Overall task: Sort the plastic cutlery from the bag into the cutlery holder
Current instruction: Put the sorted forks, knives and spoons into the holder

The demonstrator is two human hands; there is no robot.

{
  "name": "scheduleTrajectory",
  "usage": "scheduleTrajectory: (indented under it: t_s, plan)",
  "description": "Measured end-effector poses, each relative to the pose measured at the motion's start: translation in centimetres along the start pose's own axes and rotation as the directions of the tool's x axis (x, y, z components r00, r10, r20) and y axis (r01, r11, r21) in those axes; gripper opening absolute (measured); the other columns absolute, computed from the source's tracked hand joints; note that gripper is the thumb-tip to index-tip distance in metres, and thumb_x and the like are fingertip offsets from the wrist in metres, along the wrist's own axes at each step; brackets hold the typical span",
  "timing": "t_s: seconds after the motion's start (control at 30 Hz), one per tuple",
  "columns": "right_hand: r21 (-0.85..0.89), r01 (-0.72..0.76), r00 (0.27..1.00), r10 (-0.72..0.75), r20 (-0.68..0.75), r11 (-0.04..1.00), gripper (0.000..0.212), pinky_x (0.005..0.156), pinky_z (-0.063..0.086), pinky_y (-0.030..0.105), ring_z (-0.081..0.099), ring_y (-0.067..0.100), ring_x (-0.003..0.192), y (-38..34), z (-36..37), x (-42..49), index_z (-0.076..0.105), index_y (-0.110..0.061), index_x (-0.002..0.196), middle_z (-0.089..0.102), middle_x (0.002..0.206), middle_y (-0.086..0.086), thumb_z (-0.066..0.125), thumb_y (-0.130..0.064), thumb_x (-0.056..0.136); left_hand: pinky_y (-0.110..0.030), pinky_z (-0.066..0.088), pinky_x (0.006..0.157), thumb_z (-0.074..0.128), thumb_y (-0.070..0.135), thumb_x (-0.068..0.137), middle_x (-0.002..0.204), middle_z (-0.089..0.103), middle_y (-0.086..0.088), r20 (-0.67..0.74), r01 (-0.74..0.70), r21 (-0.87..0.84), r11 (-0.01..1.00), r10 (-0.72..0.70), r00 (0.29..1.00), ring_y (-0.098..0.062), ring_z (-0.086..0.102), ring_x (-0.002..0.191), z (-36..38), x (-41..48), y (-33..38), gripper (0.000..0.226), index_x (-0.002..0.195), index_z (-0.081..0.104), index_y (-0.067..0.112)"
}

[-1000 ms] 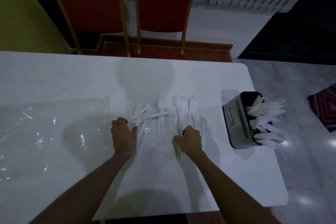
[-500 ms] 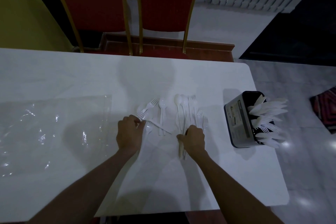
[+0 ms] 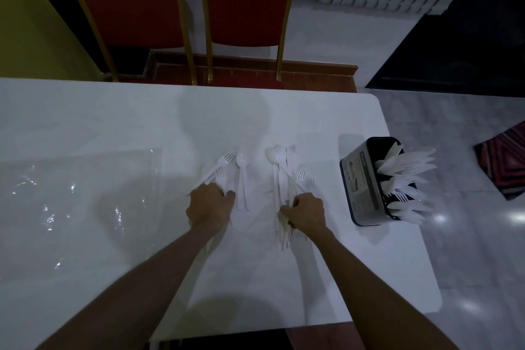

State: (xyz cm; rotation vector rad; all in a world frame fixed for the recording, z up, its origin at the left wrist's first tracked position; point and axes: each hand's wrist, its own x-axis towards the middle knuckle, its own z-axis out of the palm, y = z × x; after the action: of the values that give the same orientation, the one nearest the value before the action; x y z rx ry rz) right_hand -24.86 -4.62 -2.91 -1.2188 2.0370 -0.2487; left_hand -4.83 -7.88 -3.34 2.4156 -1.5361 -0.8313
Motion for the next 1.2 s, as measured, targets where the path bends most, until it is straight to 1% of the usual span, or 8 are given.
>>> scheduleTrajectory:
  t_s: [0.13,0.2,0.3,0.53,0.67,0.9,1.07,1.2]
  plan:
    - [0.045,0.006,1.0,-0.005,-0.02,0.999,0.037,0.064,0.057,0.033,0.064,0.025,0.057,0.5,-1.6,0.0,0.05,-0.012,0.056,0.065,0.063,0.015,0.073,-0.023,0.083,-0.04,0.048,0.07,0.067,0.042,0.08,0.106,0.053,-0.009,-0.116,-0.131,-0.029,0.991,0.127,0.985,-0.026,0.051,0.103,0.2,-1.4,-0.1,0.047,0.106,0.049,0.008]
    - [0.101,0.008,1.0,-0.005,-0.031,0.995,0.036,0.057,0.054,0.029,0.061,0.019,0.053,0.6,-2.2,0.2,0.049,-0.012,0.058,0.063,0.062,0.011,0.071,-0.021,0.085,-0.035,0.046,0.071,0.066,0.032,0.083,0.106,0.052,-0.007,-0.117,-0.266,-0.118,0.957,0.253,0.96,-0.023,0.05,0.102,0.9,-2.0,0.8,0.038,0.107,0.047,0.009]
    - [0.108,0.04,0.999,-0.04,-0.003,0.993,0.024,0.056,0.052,0.022,0.059,0.014,0.054,0.7,-2.9,0.6,0.054,-0.012,0.07,0.062,0.067,0.005,0.068,-0.02,0.088,-0.025,0.041,0.07,0.061,0.026,0.088,0.093,0.056,-0.003,0.034,-0.386,-0.181,0.904,0.398,0.917,-0.02,0.056,0.09,3.1,-2.4,3.2,0.018,0.096,0.055,0.011]
    - [0.24,0.033,0.999,-0.026,-0.033,0.97,0.017,0.068,0.058,0.027,0.062,0.016,0.071,1.8,-3.6,0.9,0.054,-0.007,0.1,0.058,0.079,-0.001,0.065,-0.015,0.09,-0.026,0.036,0.06,0.073,0.042,0.075,0.083,0.061,-0.009,0.215,-0.194,-0.12,0.974,0.216,0.952,-0.021,0.059,0.078,6.7,-2.4,6.1,0.038,0.08,0.054,0.009]
    - [0.251,0.066,0.998,-0.058,-0.039,0.966,0.004,0.055,0.051,0.013,0.06,0.012,0.063,2.2,-3.9,0.9,0.062,-0.011,0.092,0.059,0.069,-0.002,0.062,-0.014,0.092,-0.027,0.041,0.056,0.07,0.028,0.078,0.077,0.069,-0.014,0.243,-0.14,-0.076,0.987,0.154,0.958,-0.027,0.067,0.073,6.1,-1.9,6.4,0.025,0.07,0.063,0.004]
    - [0.295,0.025,0.998,-0.008,-0.058,0.955,0.018,0.055,0.05,0.013,0.063,0.016,0.062,2.1,-4.3,1.2,0.067,0.0,0.089,0.065,0.073,0.007,0.062,-0.016,0.093,-0.02,0.026,0.041,0.068,0.024,0.077,0.045,0.044,0.003,0.228,-0.082,-0.095,0.992,0.102,0.968,-0.012,0.047,0.045,3.8,-2.9,4.1,0.038,0.047,0.047,0.014]
    - [0.352,-0.003,1.0,0.013,-0.027,0.936,0.013,0.071,0.058,0.027,0.065,0.014,0.06,2.0,-4.3,1.2,0.067,-0.003,0.089,0.066,0.072,0.004,0.062,-0.014,0.092,-0.025,0.043,0.065,0.07,0.018,0.073,0.071,0.063,0.0,0.271,0.008,-0.238,0.971,0.059,0.961,-0.019,0.062,0.074,1.9,-2.7,2.5,0.013,0.069,0.058,0.015]
    - [0.366,-0.012,1.0,0.02,-0.016,0.931,0.016,0.068,0.059,0.025,0.067,0.016,0.062,1.8,-4.3,1.0,0.068,0.001,0.093,0.07,0.081,0.014,0.063,-0.014,0.091,-0.031,0.055,0.076,0.074,0.017,0.067,0.067,0.068,0.0,0.287,0.016,-0.279,0.96,0.067,0.955,-0.023,0.068,0.074,1.1,-2.4,1.8,0.01,0.071,0.065,0.017]
